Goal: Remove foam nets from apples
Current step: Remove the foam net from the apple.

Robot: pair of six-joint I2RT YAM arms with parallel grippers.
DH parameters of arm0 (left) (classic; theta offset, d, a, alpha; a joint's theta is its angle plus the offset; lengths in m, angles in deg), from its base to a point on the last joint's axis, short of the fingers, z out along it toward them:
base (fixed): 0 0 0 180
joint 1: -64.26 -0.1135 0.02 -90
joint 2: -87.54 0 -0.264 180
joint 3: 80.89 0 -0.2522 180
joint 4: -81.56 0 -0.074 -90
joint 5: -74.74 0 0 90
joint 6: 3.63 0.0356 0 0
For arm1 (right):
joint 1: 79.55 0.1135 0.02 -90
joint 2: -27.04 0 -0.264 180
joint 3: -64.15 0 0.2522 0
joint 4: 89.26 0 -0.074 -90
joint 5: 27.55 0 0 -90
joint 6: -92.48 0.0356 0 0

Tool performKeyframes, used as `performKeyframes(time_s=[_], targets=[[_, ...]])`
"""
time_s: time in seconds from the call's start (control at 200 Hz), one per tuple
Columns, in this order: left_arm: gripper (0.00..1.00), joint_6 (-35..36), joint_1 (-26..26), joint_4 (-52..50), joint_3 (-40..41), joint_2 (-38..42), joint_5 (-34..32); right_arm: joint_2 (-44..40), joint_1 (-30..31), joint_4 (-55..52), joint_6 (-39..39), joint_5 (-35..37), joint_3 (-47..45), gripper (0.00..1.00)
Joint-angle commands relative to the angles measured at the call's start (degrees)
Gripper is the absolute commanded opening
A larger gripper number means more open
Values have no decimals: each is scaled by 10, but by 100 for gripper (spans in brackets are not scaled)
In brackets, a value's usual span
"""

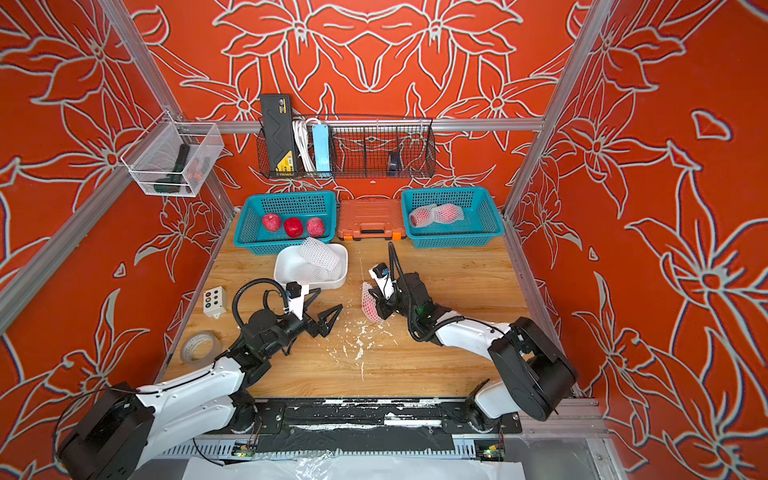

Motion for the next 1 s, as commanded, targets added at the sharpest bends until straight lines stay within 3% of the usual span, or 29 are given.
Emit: performKeyframes(time_s=[0.0,0.12,0.23,0.345,0.44,0.556,0.701,0.881,0.991], targets=[[98,5,-4,-23,-13,20,-36,-27,1,-26,16,1,29,0],[98,-4,-4,-37,-16,29,-69,-49,-11,-10,53,-31,30,0],[98,-6,-4,-36,-17,28,-82,-43,-6,-75,39,38,58,0],[98,-6,-4,-30,-16,21,-87,-2,-64,42,128,-79,20,0],[98,-6,-4,-30,-19,15,-85,-6,-3,-69,40,49,53,0],[98,-6,-4,-27,-20,13,-85,-11,-17,0,96,-2,33,0],[98,-15,-4,-29,-34,13,-96,-33,-17,-71,100,6,86,0],[98,-94,-28,-127,-137,66,-68,-70,-32,-95,83,-7,141,0],[94,-111,-60,-218,-213,78,-42,-31,-39,-91,72,-32,200,0]])
